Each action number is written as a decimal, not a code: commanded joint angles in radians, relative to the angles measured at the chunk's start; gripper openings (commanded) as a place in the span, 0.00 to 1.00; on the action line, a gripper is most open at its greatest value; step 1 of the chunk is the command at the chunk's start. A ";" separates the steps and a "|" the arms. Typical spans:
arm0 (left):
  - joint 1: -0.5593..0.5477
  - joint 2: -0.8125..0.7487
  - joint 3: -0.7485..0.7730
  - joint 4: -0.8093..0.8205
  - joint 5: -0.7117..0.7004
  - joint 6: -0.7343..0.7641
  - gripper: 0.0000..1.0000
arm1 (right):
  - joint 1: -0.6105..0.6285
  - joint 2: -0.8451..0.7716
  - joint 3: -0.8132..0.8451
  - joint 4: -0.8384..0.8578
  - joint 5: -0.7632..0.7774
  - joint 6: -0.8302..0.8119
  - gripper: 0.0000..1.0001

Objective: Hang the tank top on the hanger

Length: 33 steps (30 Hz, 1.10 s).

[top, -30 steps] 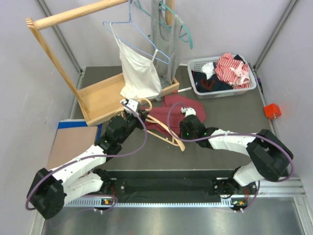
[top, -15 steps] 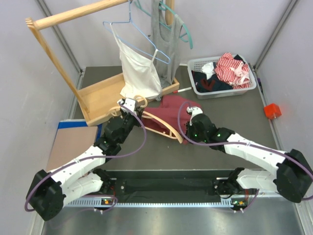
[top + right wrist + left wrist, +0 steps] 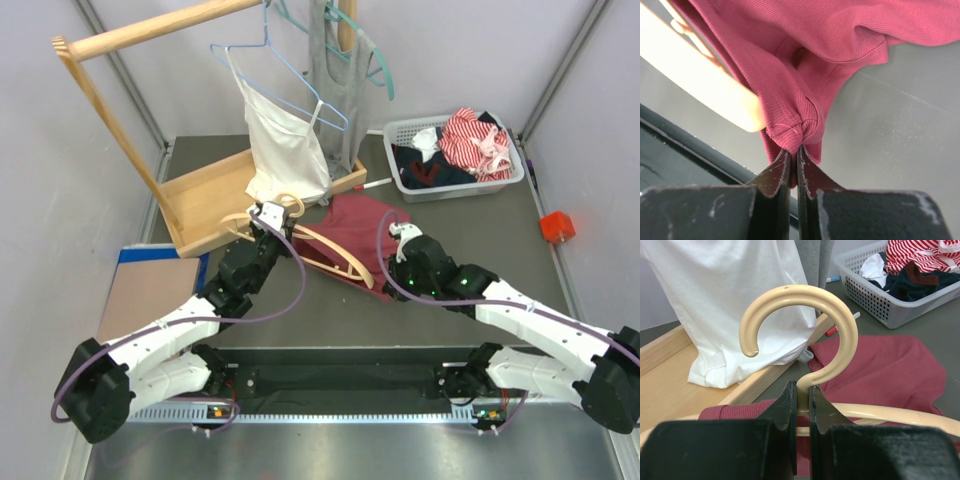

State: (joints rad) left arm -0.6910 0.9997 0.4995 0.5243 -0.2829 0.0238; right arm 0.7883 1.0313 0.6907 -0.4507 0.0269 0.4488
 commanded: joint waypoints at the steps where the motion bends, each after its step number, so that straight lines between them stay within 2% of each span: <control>1: -0.010 -0.016 0.021 0.105 -0.038 0.031 0.00 | 0.011 -0.037 0.061 -0.013 -0.022 0.013 0.00; 13: -0.038 0.022 0.008 0.132 -0.064 0.025 0.00 | 0.045 -0.033 0.133 0.037 -0.094 0.048 0.00; 33: -0.056 0.002 -0.004 0.166 -0.001 -0.091 0.00 | 0.078 0.136 0.250 0.216 -0.104 0.036 0.00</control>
State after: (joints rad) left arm -0.7414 1.0363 0.4904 0.5884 -0.3183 -0.0280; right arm 0.8505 1.1435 0.8593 -0.3317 -0.0666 0.4835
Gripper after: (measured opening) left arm 0.082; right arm 0.026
